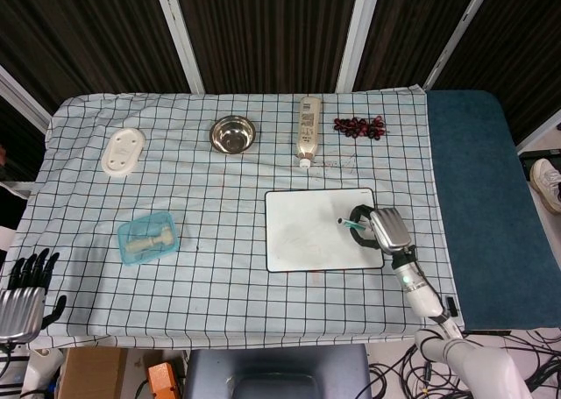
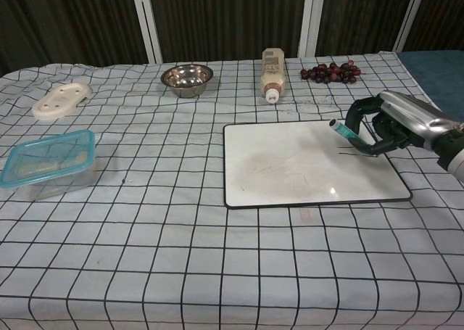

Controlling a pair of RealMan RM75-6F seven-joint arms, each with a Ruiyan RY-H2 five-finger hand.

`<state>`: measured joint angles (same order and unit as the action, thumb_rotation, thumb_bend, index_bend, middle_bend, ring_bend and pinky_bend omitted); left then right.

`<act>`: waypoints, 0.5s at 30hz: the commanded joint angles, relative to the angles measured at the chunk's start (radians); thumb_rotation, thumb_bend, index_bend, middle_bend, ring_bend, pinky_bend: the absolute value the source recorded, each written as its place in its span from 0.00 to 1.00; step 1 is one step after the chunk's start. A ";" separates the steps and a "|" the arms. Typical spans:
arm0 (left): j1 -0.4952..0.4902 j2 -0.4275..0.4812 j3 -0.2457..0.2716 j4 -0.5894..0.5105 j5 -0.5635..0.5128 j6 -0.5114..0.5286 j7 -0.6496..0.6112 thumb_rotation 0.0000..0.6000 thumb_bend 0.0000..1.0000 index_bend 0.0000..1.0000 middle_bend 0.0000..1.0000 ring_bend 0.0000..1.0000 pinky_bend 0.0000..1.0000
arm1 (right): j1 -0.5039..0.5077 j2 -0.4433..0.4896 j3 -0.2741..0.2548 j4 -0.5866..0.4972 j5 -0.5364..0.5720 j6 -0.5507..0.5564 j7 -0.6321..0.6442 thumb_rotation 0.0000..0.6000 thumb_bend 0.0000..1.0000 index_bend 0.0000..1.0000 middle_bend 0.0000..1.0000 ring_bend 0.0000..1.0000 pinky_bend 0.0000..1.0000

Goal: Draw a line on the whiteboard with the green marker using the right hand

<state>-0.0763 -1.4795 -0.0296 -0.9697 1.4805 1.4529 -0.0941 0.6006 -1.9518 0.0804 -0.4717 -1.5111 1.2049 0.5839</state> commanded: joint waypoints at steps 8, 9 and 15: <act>0.004 0.001 -0.001 -0.004 0.003 0.015 -0.003 1.00 0.37 0.00 0.00 0.00 0.04 | -0.009 0.022 0.011 -0.022 -0.006 0.061 0.047 1.00 0.35 1.00 0.77 0.79 0.81; 0.005 0.002 -0.002 -0.006 0.004 0.020 -0.004 1.00 0.37 0.00 0.00 0.00 0.04 | -0.010 0.032 0.014 -0.038 -0.010 0.084 0.050 1.00 0.35 1.00 0.77 0.79 0.81; 0.013 0.010 -0.004 -0.020 0.010 0.048 -0.001 1.00 0.37 0.00 0.00 0.00 0.04 | -0.038 0.126 0.002 -0.113 -0.042 0.182 -0.048 1.00 0.35 1.00 0.77 0.79 0.81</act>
<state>-0.0650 -1.4711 -0.0330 -0.9870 1.4888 1.4964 -0.0961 0.5791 -1.8653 0.0910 -0.5530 -1.5369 1.3678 0.5883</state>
